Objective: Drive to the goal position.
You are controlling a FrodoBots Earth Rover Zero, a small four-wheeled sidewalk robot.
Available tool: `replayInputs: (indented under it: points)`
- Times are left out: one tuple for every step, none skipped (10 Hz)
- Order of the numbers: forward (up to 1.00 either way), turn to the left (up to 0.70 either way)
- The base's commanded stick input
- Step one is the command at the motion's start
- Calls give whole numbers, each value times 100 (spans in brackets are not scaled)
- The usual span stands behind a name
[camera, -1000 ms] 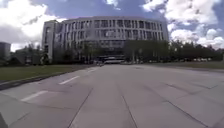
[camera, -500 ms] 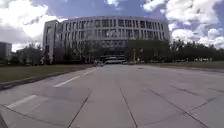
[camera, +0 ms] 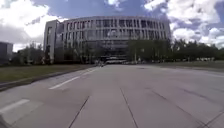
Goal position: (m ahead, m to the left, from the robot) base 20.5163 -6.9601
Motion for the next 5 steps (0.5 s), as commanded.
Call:
replayInputs:
  points:
    - [70,0]
    - [70,0]
    - [70,0]
    - [70,0]
    - [70,0]
